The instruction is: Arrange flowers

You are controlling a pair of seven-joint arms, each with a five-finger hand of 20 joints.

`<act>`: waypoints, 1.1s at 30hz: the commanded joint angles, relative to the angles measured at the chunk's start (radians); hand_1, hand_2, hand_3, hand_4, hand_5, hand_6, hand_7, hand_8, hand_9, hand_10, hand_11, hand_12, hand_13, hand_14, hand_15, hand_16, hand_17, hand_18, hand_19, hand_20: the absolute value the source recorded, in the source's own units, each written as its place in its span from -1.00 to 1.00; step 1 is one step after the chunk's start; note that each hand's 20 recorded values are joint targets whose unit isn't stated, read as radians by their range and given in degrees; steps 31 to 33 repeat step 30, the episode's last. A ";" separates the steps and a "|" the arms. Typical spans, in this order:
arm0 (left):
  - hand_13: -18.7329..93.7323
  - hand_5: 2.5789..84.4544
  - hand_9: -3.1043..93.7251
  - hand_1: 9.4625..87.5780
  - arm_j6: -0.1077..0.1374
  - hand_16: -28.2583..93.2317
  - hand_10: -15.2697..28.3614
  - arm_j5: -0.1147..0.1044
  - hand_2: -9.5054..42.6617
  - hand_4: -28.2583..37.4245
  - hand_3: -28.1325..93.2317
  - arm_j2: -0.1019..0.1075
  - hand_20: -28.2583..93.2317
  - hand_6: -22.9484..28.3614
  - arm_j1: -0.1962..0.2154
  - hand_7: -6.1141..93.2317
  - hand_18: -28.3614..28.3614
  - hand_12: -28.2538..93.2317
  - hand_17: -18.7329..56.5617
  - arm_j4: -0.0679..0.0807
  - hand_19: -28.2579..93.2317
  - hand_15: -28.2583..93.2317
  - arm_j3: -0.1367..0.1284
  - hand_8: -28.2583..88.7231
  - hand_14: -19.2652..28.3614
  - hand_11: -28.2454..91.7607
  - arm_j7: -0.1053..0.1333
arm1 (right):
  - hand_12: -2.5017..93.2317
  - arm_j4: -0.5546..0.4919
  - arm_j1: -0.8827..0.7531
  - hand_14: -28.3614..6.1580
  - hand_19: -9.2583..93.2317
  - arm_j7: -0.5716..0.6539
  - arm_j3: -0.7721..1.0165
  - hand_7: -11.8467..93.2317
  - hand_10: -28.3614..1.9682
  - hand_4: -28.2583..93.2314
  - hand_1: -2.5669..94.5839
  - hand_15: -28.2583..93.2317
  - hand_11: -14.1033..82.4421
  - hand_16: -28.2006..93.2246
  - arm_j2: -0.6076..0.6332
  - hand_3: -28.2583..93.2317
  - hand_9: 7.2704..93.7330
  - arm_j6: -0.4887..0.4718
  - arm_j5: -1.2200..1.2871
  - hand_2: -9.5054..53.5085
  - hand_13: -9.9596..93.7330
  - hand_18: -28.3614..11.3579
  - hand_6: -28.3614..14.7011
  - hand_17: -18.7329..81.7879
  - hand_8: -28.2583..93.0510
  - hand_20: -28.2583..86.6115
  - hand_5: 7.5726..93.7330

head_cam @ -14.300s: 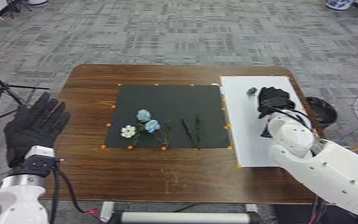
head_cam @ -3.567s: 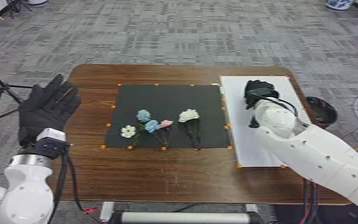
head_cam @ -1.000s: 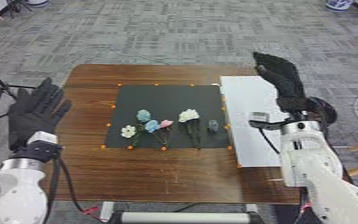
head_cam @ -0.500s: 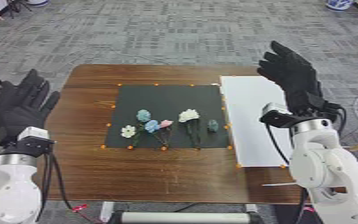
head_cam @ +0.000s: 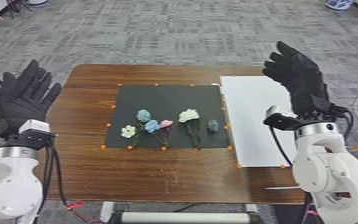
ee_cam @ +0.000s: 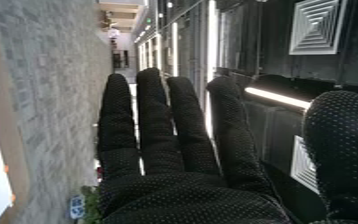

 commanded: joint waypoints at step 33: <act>-0.35 -0.19 -0.34 -0.66 0.055 -0.59 0.35 -0.011 0.11 -1.00 0.53 -0.076 -0.41 0.20 0.200 -0.80 0.41 -0.43 -0.68 -0.075 -0.09 -0.40 -0.117 -0.64 0.22 -0.30 0.012 | -0.63 -0.045 -0.030 -0.09 -0.23 0.079 0.020 -0.68 -0.14 -0.89 -0.65 -0.38 -0.62 -0.15 -0.034 0.72 -0.24 -0.157 -0.046 -0.45 -0.15 -0.37 -0.02 -0.30 -0.66 -0.18 -0.21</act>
